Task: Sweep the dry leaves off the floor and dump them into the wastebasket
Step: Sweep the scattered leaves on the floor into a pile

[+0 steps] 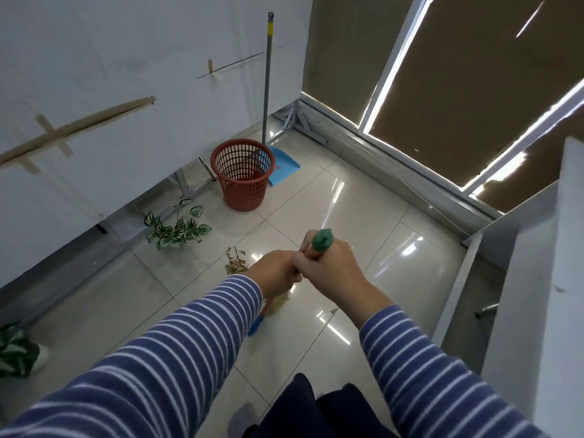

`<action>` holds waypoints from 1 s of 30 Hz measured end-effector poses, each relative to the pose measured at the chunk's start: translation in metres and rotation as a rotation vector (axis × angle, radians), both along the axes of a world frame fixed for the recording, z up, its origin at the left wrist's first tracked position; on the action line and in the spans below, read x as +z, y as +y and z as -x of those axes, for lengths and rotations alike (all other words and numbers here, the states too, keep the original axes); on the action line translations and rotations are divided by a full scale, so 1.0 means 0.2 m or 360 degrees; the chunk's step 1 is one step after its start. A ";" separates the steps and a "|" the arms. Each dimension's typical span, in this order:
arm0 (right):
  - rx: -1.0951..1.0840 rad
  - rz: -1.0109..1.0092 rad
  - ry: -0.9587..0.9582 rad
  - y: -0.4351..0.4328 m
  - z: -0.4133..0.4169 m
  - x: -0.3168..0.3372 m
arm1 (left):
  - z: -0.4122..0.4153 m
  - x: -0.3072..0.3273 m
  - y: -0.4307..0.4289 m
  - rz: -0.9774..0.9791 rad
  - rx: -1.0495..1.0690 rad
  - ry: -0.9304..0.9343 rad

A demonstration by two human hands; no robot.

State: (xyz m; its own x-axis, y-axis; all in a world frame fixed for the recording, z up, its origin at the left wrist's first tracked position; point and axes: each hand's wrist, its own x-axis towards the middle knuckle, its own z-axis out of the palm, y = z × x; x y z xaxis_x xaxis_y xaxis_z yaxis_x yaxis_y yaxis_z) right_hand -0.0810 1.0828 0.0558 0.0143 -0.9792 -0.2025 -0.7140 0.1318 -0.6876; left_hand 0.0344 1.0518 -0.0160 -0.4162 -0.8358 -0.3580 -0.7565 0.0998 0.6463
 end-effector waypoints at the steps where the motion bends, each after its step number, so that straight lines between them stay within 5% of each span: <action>1: -0.0001 0.0011 0.0001 -0.01 -0.01 0.02 | -0.01 0.02 -0.01 0.0039 -0.0008 -0.0014; 8: 0.0012 0.0167 0.0049 -0.05 0.03 0.21 | 0.00 0.18 -0.08 0.0359 -0.0178 0.0009; 19: -0.0057 -0.0008 0.0140 0.00 -0.03 -0.02 | 0.01 0.00 0.00 0.0016 -0.0154 0.0021; 30: -0.0182 0.0084 -0.0061 0.03 0.14 0.15 | 0.11 0.10 -0.06 0.0326 -0.0329 0.0060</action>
State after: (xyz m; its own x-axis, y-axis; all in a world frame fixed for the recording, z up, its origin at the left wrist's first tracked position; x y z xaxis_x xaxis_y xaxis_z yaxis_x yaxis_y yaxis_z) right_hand -0.1081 1.0893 0.0868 -0.0915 -0.9841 -0.1523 -0.6695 0.1740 -0.7221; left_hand 0.0114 1.0402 0.0038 -0.5951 -0.7851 -0.1717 -0.6824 0.3809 0.6239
